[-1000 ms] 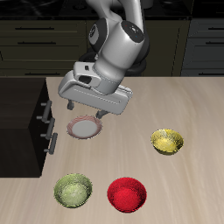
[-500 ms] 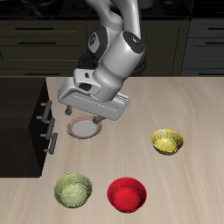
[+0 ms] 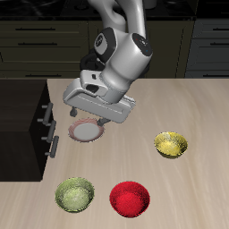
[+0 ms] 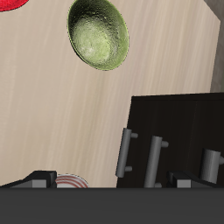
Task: Open the middle drawer of the wooden cabinet
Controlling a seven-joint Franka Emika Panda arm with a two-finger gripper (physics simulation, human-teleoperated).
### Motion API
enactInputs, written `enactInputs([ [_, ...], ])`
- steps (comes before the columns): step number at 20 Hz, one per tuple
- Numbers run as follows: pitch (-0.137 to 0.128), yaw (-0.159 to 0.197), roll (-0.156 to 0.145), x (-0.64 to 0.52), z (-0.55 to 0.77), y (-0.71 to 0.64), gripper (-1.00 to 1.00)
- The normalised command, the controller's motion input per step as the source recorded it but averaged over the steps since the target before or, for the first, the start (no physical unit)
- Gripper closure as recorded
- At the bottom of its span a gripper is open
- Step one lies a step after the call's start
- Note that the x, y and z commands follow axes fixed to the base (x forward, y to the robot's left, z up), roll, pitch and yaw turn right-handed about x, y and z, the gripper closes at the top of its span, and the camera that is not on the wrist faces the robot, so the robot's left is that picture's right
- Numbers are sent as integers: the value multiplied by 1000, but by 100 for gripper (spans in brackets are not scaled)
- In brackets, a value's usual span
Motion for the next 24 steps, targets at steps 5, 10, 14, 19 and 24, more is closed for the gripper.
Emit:
enactInputs([
  [5, -18, 34, -46, 36, -20, -6, -100],
  [10, 2, 30, -10, 47, -156, -66, -100],
  [14, 3, 13, -30, 26, -218, -49, -100],
  [19, 12, 23, -15, 17, -260, 41, -100],
  [24, 22, 58, -60, -58, -302, -70, -100],
])
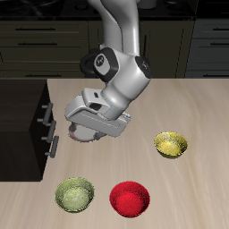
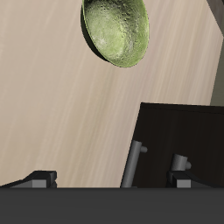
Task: Open the middle drawer of the wooden cabinet
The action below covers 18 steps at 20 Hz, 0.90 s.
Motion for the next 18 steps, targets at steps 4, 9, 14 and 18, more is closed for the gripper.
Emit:
enactInputs([
  [4, -4, 74, -116, -187, -153, -244, -100],
  [9, -24, 65, -104, -110, -86, -357, -100],
  [14, -64, 56, -87, -182, 127, -255, -100],
  [18, -3, 41, -77, -55, -96, -143, -100],
])
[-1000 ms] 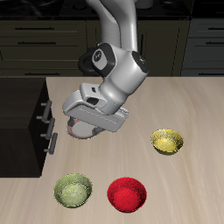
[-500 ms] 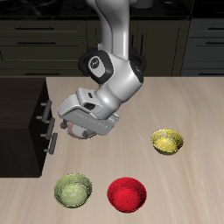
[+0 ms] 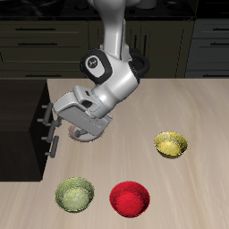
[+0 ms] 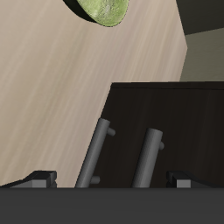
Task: Open the middle drawer of the wooden cabinet
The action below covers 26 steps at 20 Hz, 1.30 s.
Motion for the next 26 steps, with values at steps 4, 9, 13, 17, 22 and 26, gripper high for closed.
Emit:
enactInputs([
  [4, 0, 48, -38, 4, -167, -192, -100],
  [9, -24, 65, -44, 32, -161, -135, -100],
  [13, -21, 61, -69, -26, -78, -211, -100],
  [17, -49, 31, -58, -50, 71, -210, -100],
  [22, -23, -3, -62, -203, 52, -254, -100],
  [26, -35, 3, -13, -131, 204, -96, -100],
])
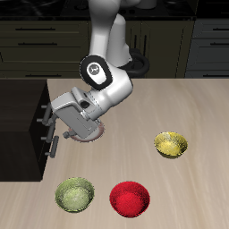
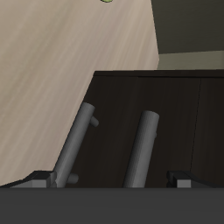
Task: Open the middle drawer of the wooden cabinet
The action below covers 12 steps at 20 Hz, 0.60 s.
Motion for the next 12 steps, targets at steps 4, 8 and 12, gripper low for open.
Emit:
enactInputs([
  [4, -31, -3, -46, -123, 195, -234, -100],
  [8, -18, 33, -64, -89, -14, -359, -100],
  [12, 23, -13, -7, -45, -242, -108, -100],
])
